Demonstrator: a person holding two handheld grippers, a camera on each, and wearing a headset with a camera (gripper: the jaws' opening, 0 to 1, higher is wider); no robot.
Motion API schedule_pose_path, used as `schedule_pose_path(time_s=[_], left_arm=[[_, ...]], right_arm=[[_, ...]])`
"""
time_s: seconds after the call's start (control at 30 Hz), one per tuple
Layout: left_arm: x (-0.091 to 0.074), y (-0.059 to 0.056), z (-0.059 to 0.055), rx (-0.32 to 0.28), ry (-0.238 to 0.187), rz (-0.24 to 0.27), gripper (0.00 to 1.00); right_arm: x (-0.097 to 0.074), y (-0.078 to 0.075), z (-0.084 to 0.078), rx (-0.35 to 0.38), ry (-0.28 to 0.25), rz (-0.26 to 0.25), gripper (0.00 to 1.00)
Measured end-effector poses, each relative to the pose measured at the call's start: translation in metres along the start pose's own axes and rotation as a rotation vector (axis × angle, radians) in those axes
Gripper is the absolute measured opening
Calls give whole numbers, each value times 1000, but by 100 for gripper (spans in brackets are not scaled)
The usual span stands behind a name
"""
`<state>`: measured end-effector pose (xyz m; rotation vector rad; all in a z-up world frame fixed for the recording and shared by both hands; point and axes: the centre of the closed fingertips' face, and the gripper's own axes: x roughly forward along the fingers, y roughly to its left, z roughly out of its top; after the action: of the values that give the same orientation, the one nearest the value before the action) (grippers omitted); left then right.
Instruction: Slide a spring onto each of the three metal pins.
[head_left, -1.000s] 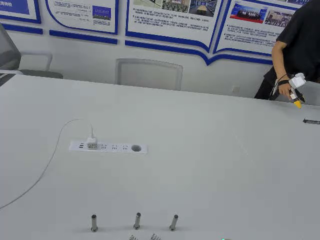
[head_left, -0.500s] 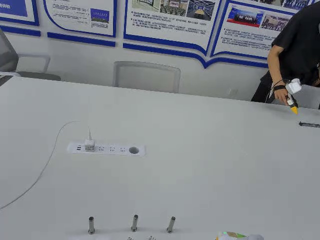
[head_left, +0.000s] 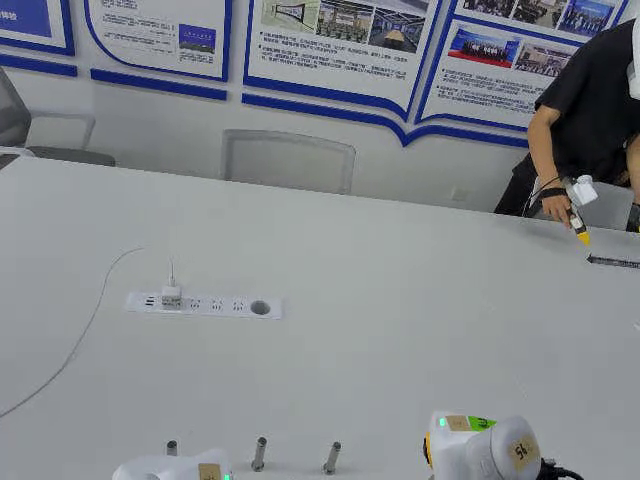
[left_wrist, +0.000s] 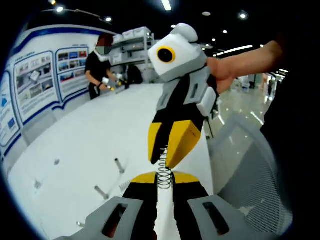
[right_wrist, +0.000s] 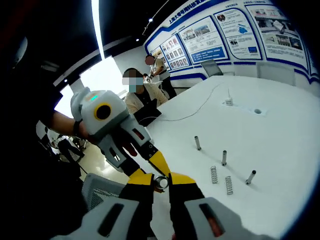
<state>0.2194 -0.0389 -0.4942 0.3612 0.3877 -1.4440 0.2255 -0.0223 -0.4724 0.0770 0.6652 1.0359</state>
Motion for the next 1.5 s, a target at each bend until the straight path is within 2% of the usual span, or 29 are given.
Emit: schedule_pose_path(time_s=[0.13,0.2,0.3,0.43,0.63,0.83,0.97,1.1,1.2,1.5], left_arm=[[-2,2,11,-11,-38,0,10],[-2,3,13,-8,-45,-1,10],[-1,3,15,-6,-49,-5,10],[-1,3,18,-9,-57,-8,10],[1,-1,22,0,-60,-26,10],[3,-4,26,10,-67,-40,10],[3,-7,27,13,-73,-52,10],[5,-10,27,20,-72,-62,10],[6,-12,27,23,-72,-70,10],[5,-13,27,30,-70,-70,10]], right_arm=[[-6,1,12,-72,31,0,14],[-8,-1,14,-76,43,9,16],[-11,-5,10,-100,75,6,18],[-16,-3,11,-136,98,21,18],[-20,-1,2,-240,198,49,19],[-22,2,0,-328,265,80,20],[-24,2,1,-428,308,93,20],[-25,6,-1,-450,331,127,19],[-25,6,-5,-477,364,139,19],[-20,10,-10,-539,406,170,16]])
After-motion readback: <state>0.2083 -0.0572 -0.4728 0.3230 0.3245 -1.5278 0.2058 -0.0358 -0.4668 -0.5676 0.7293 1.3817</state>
